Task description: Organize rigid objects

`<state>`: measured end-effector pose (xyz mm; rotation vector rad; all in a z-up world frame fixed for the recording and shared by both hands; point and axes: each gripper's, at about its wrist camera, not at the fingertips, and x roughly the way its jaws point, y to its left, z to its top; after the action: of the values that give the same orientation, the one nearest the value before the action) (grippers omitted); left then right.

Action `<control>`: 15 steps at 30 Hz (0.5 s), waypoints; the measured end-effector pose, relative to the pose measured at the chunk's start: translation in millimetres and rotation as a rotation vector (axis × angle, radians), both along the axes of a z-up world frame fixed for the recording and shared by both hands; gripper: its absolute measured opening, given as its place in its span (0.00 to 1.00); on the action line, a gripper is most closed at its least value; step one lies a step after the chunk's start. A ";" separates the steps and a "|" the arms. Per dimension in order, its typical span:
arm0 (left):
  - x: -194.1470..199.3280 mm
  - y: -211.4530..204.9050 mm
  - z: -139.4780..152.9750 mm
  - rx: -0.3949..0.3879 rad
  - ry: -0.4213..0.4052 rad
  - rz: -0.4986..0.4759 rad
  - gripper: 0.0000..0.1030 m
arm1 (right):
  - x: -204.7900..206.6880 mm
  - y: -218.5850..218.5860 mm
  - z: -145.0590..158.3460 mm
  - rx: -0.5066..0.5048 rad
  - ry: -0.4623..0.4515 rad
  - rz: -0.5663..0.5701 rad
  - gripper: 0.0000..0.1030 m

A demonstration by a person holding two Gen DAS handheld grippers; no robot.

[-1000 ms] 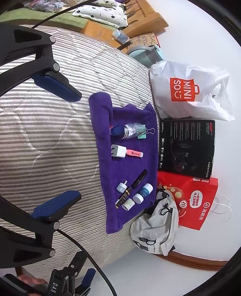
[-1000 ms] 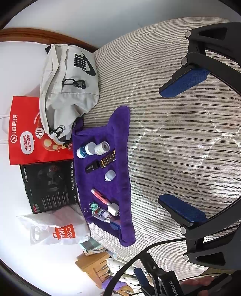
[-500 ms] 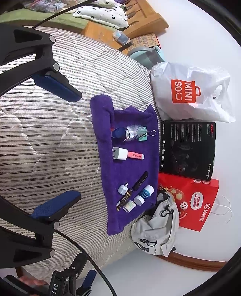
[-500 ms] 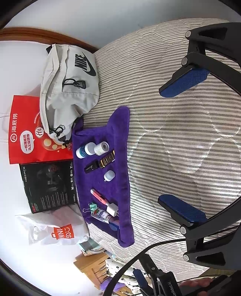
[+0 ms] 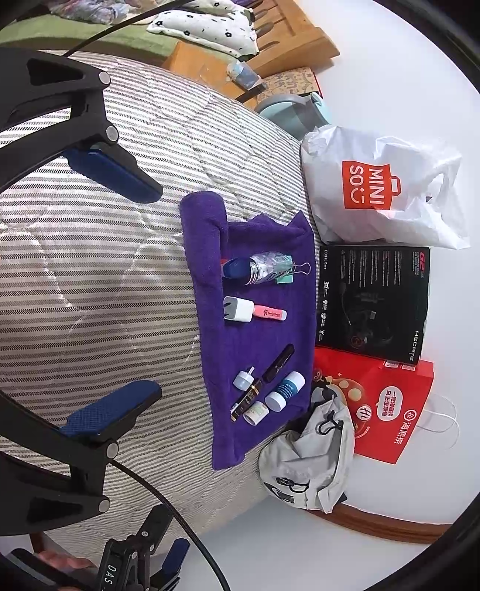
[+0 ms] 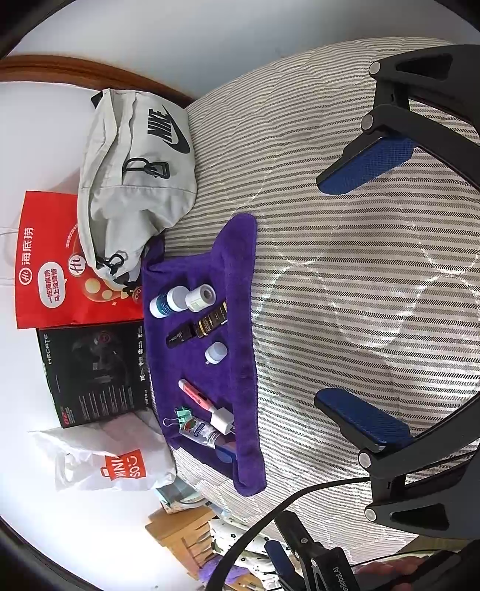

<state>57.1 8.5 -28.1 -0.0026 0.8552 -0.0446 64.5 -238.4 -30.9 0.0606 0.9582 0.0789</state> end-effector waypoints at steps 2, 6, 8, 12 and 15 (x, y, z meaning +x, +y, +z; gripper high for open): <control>-0.1 0.2 -0.3 -0.003 0.002 -0.001 0.95 | 0.1 0.3 -0.3 0.002 0.001 0.002 1.00; -0.4 1.1 -0.5 -0.004 0.001 -0.003 0.95 | -0.1 1.4 -0.1 -0.002 0.001 0.002 1.00; -0.2 1.4 -0.5 -0.006 0.001 -0.004 0.95 | 0.0 1.3 0.2 -0.002 0.001 0.001 1.00; -0.9 1.4 -0.4 0.000 -0.002 -0.004 0.98 | -0.2 2.0 0.2 -0.003 0.002 0.001 1.00; -1.0 3.0 -0.8 -0.007 -0.002 -0.003 0.98 | 0.2 2.5 -0.3 -0.007 0.005 0.000 1.00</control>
<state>56.0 11.5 -28.9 -0.0073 0.8526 -0.0503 64.8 -235.9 -31.2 0.0544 0.9636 0.0754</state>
